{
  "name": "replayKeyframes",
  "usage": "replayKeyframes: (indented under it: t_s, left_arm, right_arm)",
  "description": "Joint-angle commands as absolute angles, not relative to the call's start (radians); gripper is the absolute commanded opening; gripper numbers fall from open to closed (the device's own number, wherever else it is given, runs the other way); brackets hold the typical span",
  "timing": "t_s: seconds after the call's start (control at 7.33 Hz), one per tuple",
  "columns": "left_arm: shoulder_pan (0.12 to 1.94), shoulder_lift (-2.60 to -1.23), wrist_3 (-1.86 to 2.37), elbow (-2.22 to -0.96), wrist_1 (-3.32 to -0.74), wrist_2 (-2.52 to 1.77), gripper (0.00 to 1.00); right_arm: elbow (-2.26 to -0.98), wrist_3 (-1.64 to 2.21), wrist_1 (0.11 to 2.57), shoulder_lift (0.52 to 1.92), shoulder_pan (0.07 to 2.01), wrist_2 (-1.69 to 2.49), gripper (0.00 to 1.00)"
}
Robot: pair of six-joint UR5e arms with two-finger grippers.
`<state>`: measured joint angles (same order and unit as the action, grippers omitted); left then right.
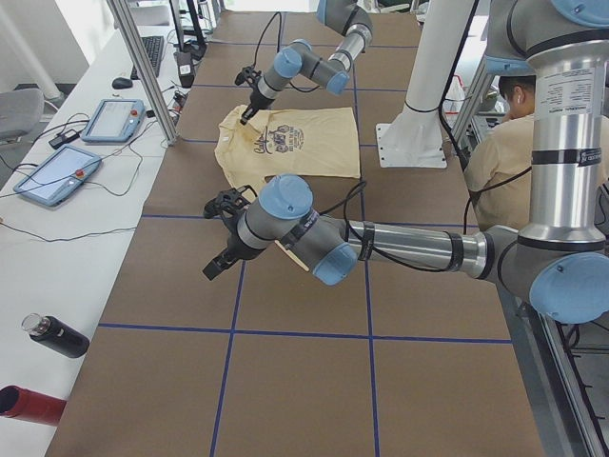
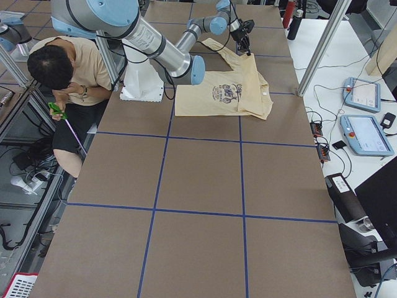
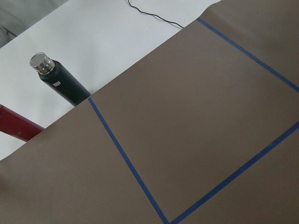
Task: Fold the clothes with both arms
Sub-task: 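Carry the grasped sleeve across the shirt body toward the collar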
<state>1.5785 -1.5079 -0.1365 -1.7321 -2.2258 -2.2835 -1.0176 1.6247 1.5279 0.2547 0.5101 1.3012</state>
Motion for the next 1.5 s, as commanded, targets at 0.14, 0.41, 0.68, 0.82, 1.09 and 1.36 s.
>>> replayKeyframes:
  t_s: [0.14,0.41,0.68,0.82,1.09,1.36]
  left_arm:
    - [1.578,-1.508,-0.137,-1.732,-2.224,-2.286,1.0]
    - [1.578,-1.509,-0.14,-1.732,-2.226,-2.287,1.0]
    - [1.492,-1.523,-0.138,-1.738,-2.232,-2.287,1.0]
    - [1.442,-1.523,-0.102,-1.733,-2.259,-2.286,1.0]
    - [1.271,-1.511,0.212,-1.733,-2.43,-2.234,1.0]
    - [1.088,-1.488,0.439,-1.741,-2.54,-2.091,1.0]
  right_arm:
    - [-0.939,1.694,1.526,0.17,0.502,1.322,0.99]
    - [-0.939,1.657,1.545,0.135,0.543,1.44,1.0]
    - [-1.012,1.527,1.618,0.184,0.635,1.601,1.0]
    - [-1.161,1.459,1.65,0.287,0.672,1.652,1.0]
    - [-1.433,1.302,1.707,0.52,0.76,1.736,1.0]
    - [-1.773,1.078,1.707,0.86,0.875,1.836,1.0]
